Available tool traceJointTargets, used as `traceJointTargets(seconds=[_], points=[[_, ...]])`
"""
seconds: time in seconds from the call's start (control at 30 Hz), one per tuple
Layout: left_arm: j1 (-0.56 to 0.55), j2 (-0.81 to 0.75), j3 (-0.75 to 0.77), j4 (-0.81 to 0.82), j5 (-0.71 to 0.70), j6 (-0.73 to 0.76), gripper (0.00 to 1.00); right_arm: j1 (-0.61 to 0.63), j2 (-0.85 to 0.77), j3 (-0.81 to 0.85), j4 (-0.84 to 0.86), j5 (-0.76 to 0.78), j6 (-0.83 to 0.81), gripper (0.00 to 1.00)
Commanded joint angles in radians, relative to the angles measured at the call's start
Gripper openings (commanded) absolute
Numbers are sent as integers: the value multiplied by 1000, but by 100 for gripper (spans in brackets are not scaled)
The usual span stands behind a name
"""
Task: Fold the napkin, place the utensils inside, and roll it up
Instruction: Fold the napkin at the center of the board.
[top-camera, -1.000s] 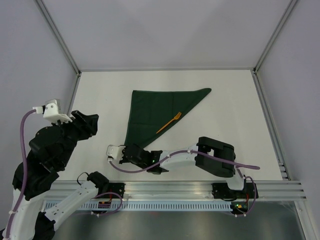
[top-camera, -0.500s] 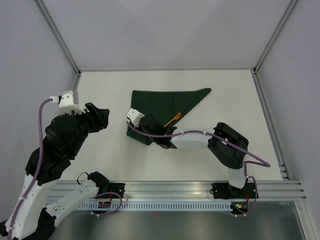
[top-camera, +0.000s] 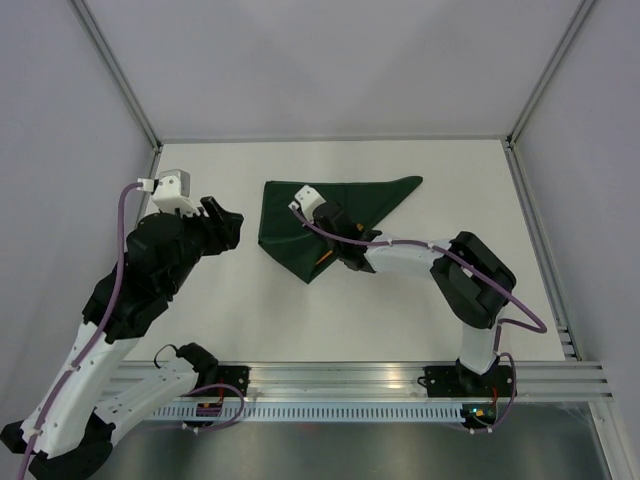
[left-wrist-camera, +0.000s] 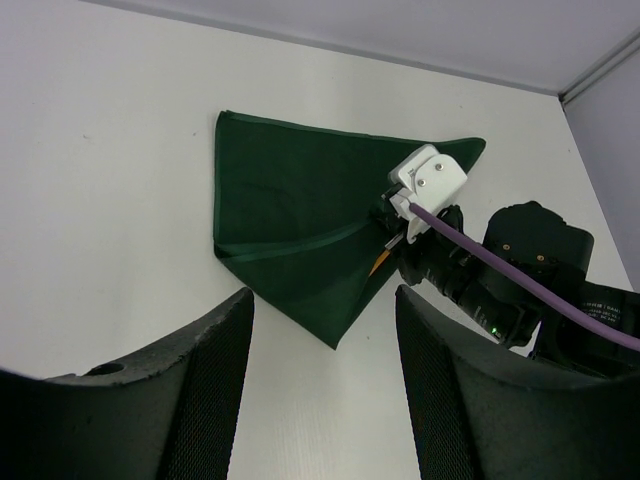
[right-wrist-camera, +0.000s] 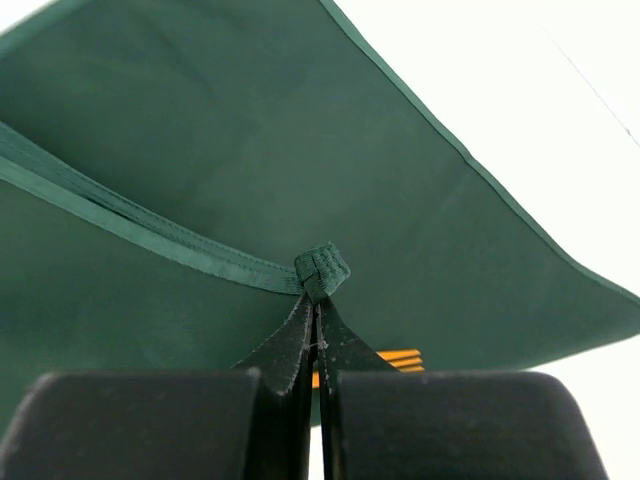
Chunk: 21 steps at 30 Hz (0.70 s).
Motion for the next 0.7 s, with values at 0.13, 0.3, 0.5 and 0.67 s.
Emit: traceJointTargets(seconds=[0.13,0.3,0.5,0.67], points=[[-2,30,-46,107,63,9,64,-54,-54,-34,-13,19,24,0],[-2,49,-72,137,88,2,64,-89,-49,-50,-15,16,30,1],[-2,79,-101,175,114,-8,64,-123,-43,-62,-12,13,33,1],[-2,108,-113,196,134,-13,64,-147,-37,-66,-12,3,35,0]])
